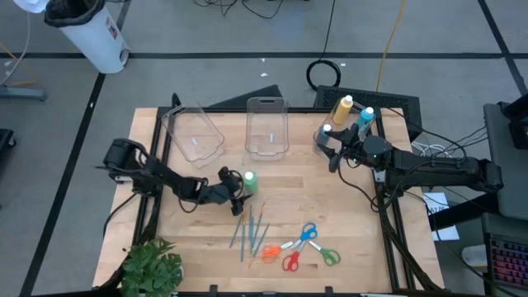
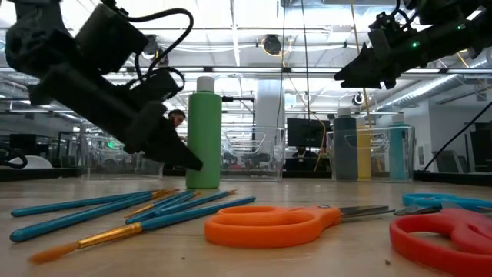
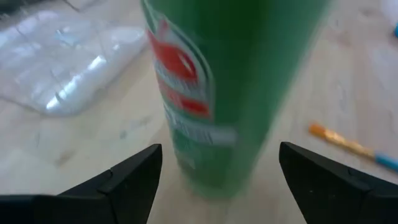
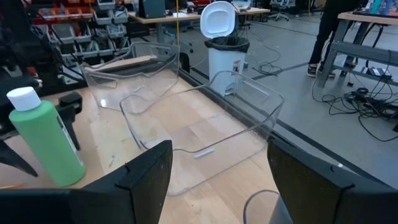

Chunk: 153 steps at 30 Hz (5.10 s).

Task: Pick & Place Paint Supplies
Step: Put the green paint bottle into the right transparent bin

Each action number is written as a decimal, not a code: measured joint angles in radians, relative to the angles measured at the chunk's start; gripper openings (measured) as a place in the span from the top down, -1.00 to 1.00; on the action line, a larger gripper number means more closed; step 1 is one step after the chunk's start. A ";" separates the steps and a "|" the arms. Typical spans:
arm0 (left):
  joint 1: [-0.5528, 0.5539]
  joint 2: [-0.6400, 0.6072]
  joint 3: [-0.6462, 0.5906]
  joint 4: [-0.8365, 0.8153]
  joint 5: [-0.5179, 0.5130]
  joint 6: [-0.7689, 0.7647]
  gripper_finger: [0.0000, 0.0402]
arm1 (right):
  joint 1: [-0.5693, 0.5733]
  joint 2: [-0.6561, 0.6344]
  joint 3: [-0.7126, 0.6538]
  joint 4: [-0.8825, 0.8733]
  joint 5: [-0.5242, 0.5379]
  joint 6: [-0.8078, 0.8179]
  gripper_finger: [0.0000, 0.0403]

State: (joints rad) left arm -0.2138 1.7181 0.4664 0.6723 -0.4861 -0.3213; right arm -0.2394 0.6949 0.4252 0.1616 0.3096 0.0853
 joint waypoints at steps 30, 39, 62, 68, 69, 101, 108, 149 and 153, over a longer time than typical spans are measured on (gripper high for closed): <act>0.113 0.050 0.451 -0.438 0.149 0.075 0.21 | 0.136 0.068 0.082 0.071 -0.260 0.085 -0.26; 0.126 0.050 0.492 -0.469 0.148 0.103 0.21 | 0.262 0.330 0.260 0.068 -0.256 -0.012 -0.26; 0.127 0.049 0.492 -0.470 0.148 0.106 0.21 | 0.239 0.646 0.383 0.206 -0.258 -0.016 -0.03; 0.127 0.048 0.492 -0.464 0.148 0.110 0.21 | 0.238 0.648 0.383 0.204 -0.259 -0.040 0.31; 0.127 0.048 0.493 -0.463 0.149 0.113 0.21 | 0.237 0.648 0.383 0.202 -0.258 -0.046 0.37; 0.122 -0.063 0.494 -0.475 0.181 0.143 -0.55 | 0.233 -0.109 0.381 -0.452 0.166 -0.105 0.54; 0.122 -0.062 0.494 -0.446 0.181 0.143 -0.55 | 0.232 -0.228 0.381 -0.673 0.342 -0.040 0.54; 0.122 -0.062 0.493 -0.428 0.181 0.142 -0.55 | 0.231 -0.235 0.000 -0.649 0.454 0.297 0.54; 0.122 -0.062 0.493 -0.428 0.181 0.142 -0.55 | 0.232 -0.235 0.000 -0.649 0.452 0.296 0.42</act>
State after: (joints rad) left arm -0.0914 1.6562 0.9592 0.2443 -0.3054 -0.1793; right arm -0.0078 0.4599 0.4248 -0.4872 0.7616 0.3817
